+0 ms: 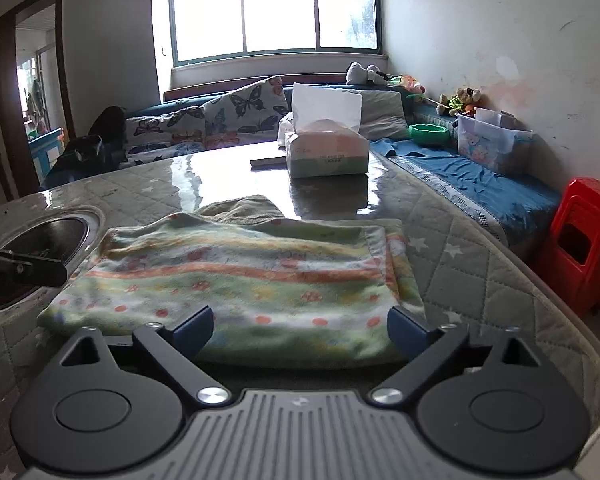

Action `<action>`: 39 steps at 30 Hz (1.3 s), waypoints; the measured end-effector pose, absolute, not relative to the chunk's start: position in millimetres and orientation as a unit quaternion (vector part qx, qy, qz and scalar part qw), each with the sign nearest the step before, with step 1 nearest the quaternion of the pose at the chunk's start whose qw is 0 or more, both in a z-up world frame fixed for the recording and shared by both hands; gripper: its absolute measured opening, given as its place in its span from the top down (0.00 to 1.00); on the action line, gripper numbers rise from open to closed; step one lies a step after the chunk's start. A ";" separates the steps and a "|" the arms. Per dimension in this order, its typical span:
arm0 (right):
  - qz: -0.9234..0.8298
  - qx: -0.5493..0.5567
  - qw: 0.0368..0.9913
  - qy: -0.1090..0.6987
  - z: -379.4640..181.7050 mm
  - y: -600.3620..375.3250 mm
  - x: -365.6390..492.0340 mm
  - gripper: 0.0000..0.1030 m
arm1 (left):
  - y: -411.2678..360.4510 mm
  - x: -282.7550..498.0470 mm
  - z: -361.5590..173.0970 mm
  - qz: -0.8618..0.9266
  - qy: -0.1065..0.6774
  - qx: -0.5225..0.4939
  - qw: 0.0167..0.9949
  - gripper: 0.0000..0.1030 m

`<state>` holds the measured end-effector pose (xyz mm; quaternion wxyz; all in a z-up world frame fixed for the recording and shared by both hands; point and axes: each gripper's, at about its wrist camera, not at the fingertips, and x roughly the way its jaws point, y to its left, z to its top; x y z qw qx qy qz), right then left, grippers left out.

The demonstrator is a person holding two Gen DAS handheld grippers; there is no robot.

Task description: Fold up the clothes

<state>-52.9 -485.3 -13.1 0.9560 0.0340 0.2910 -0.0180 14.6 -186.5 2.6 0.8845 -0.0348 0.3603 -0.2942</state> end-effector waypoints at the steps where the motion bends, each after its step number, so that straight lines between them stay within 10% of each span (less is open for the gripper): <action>1: -0.020 0.033 0.956 0.291 -12.8 -483.8 -54.6 0.03 | -186.3 11.0 1.7 -0.294 0.360 -0.032 0.885 0.15; 9: -0.039 0.025 0.957 0.287 -8.5 -467.8 -73.4 0.00 | -178.7 -11.8 -0.9 -0.291 0.357 -0.028 0.887 0.00; 39: -0.079 0.048 0.944 0.318 -20.7 -435.0 -112.7 0.00 | -155.6 -70.0 -8.9 -0.257 0.362 -0.015 0.896 0.00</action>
